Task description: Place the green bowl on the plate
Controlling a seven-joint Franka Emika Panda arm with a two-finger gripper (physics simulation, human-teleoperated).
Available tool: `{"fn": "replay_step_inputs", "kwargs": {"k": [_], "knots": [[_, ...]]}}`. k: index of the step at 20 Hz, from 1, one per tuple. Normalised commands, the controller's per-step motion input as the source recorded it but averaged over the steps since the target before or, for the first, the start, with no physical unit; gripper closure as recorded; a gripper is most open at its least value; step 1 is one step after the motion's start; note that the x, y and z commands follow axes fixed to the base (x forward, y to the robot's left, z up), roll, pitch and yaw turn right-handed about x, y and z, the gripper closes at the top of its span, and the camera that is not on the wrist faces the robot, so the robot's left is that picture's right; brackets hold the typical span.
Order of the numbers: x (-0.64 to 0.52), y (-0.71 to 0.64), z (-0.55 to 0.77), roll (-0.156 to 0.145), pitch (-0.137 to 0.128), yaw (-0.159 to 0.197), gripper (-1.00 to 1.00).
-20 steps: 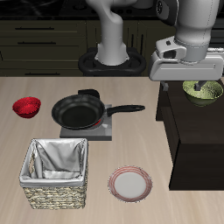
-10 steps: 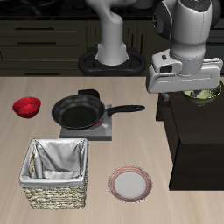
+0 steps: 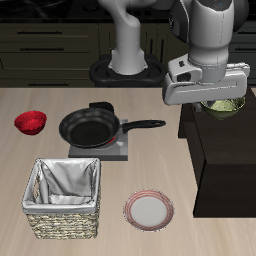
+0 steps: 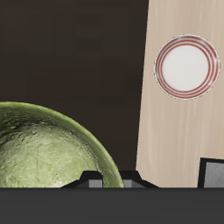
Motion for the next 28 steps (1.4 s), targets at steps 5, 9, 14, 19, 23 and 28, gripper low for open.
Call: {"fn": "replay_step_inputs", "kwargs": {"k": [5,9,14,19,23,28], "knots": [[-0.06,-0.14,0.18,0.007,-0.039,-0.012,1.00],[-0.06,-0.12,0.20,-0.004,-0.041,-0.014,1.00],[0.01,-0.43,0.22,-0.043,-0.036,-0.006,1.00],[0.11,-0.50,0.11,-0.048,-0.012,-0.034,1.00],[0.04,-0.50,0.13,-0.030,-0.011,-0.025,1.00],[0.04,-0.52,0.08,-0.055,0.000,-0.040,1.00]]}}
